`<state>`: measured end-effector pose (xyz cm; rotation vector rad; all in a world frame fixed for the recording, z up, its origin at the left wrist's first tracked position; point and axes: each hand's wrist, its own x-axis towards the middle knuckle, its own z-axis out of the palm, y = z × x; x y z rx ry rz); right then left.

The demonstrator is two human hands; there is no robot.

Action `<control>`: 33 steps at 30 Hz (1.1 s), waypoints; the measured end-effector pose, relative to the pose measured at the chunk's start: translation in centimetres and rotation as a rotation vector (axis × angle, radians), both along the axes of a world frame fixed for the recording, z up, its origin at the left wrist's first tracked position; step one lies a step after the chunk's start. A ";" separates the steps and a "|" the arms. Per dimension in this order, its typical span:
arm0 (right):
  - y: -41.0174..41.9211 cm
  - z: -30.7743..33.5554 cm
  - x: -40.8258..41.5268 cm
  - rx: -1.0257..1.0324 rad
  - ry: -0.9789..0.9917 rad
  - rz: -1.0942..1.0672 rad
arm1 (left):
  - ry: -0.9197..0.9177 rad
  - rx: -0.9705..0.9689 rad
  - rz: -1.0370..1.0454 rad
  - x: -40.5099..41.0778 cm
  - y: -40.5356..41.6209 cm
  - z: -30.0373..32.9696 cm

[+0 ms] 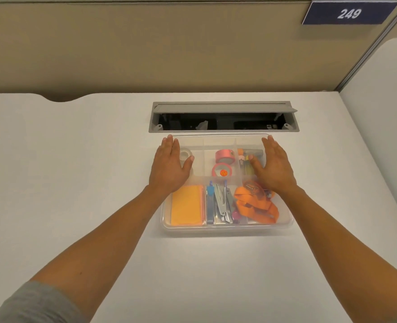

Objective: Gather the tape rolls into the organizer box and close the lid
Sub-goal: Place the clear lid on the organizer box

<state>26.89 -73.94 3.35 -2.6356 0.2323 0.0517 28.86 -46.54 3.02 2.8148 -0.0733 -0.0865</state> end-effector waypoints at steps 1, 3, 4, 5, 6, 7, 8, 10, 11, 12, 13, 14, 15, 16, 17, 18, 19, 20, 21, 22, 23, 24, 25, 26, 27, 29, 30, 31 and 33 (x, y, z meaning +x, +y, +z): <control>0.0 0.0 0.0 0.036 0.005 -0.014 | -0.004 -0.004 0.001 0.0 0.0 -0.1; -0.2 -0.2 0.1 0.094 -0.004 -0.027 | -0.016 -0.026 0.012 -0.1 0.0 -0.2; -0.2 -0.2 0.1 0.127 -0.009 -0.029 | -0.019 -0.037 0.020 0.0 0.0 -0.2; -0.3 -0.1 0.1 0.175 -0.011 -0.035 | -0.021 -0.045 0.025 0.0 0.0 -0.3; -0.4 -0.1 0.1 0.226 -0.010 -0.043 | -0.022 -0.049 0.028 0.0 0.1 -0.3; -0.4 -0.1 0.1 0.257 -0.007 -0.049 | -0.020 -0.050 0.029 0.0 0.1 -0.4; -0.5 -0.1 0.1 0.259 -0.009 -0.048 | -0.019 -0.052 0.031 0.0 0.0 -0.5; -0.4 -0.1 0.1 0.246 -0.008 -0.042 | -0.016 -0.056 0.036 0.0 0.0 -0.5; -0.3 0.0 0.1 0.267 -0.005 -0.050 | -0.016 -0.056 0.037 0.1 0.1 -0.4; -0.3 0.1 0.0 0.297 -0.003 -0.061 | -0.017 -0.055 0.034 0.1 0.0 -0.4; -0.3 0.2 -0.1 0.321 -0.002 -0.070 | -0.019 -0.054 0.032 0.0 0.1 -0.4; -0.1 0.5 -0.2 0.337 -0.007 -0.075 | -0.022 -0.057 0.031 0.0 0.1 -0.5; 0.0 0.8 -0.3 0.347 -0.013 -0.081 | -0.023 -0.064 0.032 0.0 0.1 -0.5; 0.2 1.1 -0.5 0.352 -0.030 -0.083 | -0.020 -0.075 0.033 0.0 0.2 -0.6; 0.4 1.3 -0.6 0.356 -0.050 -0.084 | -0.016 -0.085 0.034 0.0 0.2 -0.6; 0.5 1.4 -0.7 0.350 -0.064 -0.083 | -0.014 -0.092 0.035 0.0 0.2 -0.7; 0.6 1.4 -0.6 0.326 -0.064 -0.082 | -0.012 -0.098 0.034 0.1 0.2 -0.7; 0.5 1.2 -0.3 0.275 -0.042 -0.085 | -0.010 -0.104 0.033 0.1 0.2 -0.7; 0.4 1.1 0.0 0.200 -0.005 -0.082 | -0.009 -0.111 0.033 0.1 0.2 -0.7; 0.2 0.9 0.4 0.120 0.035 -0.072 | -0.008 -0.119 0.036 0.1 0.2 -0.7; 0.1 0.8 0.7 0.056 0.068 -0.065 | -0.007 -0.129 0.042 0.1 0.2 -0.8; -0.1 0.8 1.0 0.014 0.084 -0.069 | -0.005 -0.139 0.048 0.1 0.3 -0.8; -0.3 0.8 1.3 -0.007 0.087 -0.082 | -0.005 -0.145 0.052 0.1 0.3 -0.9; -0.4 0.7 1.4 -0.020 0.078 -0.094 | -0.007 -0.146 0.053 0.1 0.3 -0.9; -0.4 0.6 1.4 -0.028 0.066 -0.105 | -0.008 -0.142 0.052 0.2 0.3 -1.0; -0.4 0.3 1.2 -0.029 0.050 -0.114 | -0.007 -0.137 0.048 0.2 0.3 -1.1; -0.4 0.2 1.1 -0.022 0.045 -0.114 | -0.012 -0.136 0.049 0.2 0.3 -1.1; -0.4 0.2 1.0 -0.011 0.045 -0.113 | -0.016 -0.136 0.050 0.2 0.3 -1.1; -0.4 0.4 0.9 0.010 0.036 -0.123 | -0.012 -0.138 0.050 0.2 0.3 -1.0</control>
